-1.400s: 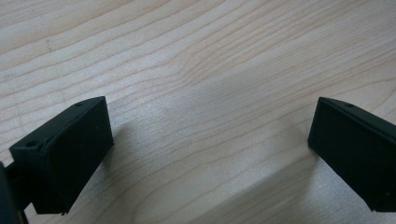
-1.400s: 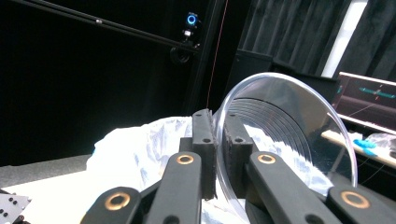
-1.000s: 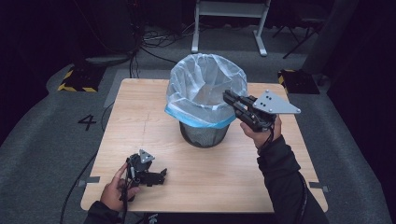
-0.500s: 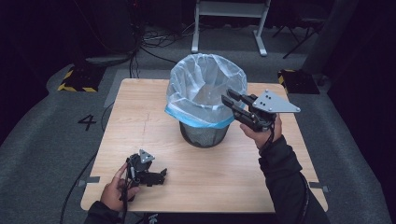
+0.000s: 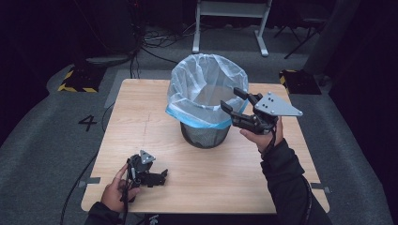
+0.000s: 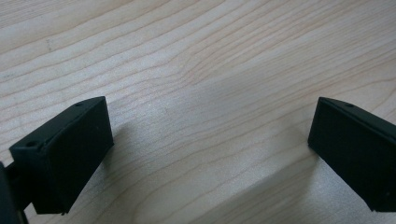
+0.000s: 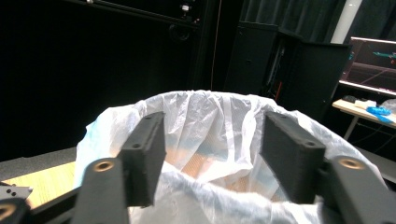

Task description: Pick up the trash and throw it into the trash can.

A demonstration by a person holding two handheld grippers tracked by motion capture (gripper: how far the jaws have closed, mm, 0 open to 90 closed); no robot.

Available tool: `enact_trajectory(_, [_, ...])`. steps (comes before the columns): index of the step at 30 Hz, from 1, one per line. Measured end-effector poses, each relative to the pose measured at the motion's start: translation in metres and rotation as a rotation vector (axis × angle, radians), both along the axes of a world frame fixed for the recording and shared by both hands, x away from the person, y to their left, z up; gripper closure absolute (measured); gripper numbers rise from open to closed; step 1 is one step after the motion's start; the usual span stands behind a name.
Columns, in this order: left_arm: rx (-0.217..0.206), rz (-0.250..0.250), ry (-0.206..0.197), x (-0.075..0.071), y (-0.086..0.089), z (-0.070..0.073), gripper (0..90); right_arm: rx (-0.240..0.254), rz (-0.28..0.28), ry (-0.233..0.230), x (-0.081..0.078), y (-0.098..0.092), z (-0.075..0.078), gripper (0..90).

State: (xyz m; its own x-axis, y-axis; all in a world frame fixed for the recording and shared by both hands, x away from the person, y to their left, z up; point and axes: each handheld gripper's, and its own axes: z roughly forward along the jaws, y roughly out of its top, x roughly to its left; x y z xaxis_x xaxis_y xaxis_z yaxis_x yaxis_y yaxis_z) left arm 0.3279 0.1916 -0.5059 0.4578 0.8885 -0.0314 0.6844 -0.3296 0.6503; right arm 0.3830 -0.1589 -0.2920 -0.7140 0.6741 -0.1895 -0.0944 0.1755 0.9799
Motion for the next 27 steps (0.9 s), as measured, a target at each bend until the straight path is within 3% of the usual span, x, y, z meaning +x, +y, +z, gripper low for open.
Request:
enact_trajectory(12, [0.000, 0.000, 0.000, 0.000, 0.000, 0.000, 0.1, 0.006, 0.011, 0.021, -0.016, -0.023, -0.006, 28.3])
enact_trajectory(17, [0.000, 0.000, 0.000, 0.000, 0.000, 0.000, 0.1, -0.057, 0.014, 0.035, -0.026, -0.032, -0.014, 26.8])
enact_trajectory(22, [0.000, 0.000, 0.000, 0.000, 0.000, 0.000, 0.1, -0.086, 0.013, 0.045, -0.033, -0.039, -0.021, 26.8])
enact_trajectory(27, [0.004, -0.003, -0.003, 0.001, 0.000, 0.000, 0.1, -0.146, 0.000, 0.082, -0.040, -0.048, -0.042, 26.8])
